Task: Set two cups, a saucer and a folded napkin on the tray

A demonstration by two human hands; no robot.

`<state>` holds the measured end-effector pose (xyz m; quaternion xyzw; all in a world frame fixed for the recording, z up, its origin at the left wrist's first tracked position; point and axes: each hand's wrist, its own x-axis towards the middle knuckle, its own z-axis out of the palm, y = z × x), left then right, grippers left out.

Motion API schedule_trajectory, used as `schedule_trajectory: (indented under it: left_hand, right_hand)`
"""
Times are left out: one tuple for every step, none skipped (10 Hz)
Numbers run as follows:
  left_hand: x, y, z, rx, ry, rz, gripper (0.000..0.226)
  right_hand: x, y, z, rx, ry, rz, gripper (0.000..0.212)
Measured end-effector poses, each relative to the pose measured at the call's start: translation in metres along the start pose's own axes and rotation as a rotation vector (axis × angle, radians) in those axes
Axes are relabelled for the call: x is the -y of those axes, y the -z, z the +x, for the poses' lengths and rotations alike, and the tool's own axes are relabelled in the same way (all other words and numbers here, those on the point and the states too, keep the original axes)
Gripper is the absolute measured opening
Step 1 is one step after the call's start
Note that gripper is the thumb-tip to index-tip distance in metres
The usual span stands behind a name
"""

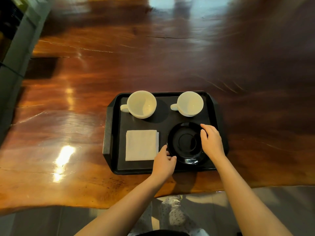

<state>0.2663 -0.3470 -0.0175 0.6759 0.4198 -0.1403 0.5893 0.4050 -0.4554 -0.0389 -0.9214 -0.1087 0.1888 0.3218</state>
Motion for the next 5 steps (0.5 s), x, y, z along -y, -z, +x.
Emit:
schedule_trajectory:
  left_hand:
    - [-0.002,0.003,-0.003,0.003,0.019,0.032,0.055]
    - [-0.009,0.014,-0.008,0.023,0.013,0.118,0.056]
    - [-0.028,0.036,-0.014,0.053,-0.058,0.298,0.046]
    - [-0.066,0.062,-0.015,0.091,-0.171,0.517,0.026]
    - [-0.105,0.081,-0.019,0.194,-0.207,0.648,0.010]
  right_hand:
    - [0.000,0.002,-0.003,0.033,0.005,-0.013,0.039]
    - [0.007,0.008,-0.009,0.046,0.042,-0.051,0.040]
    - [0.020,0.022,-0.019,0.052,0.098,-0.149,0.036]
    - [0.048,0.045,-0.013,0.206,0.085,-0.304,0.032]
    - [0.086,0.070,-0.003,0.501,0.025,-0.394,0.034]
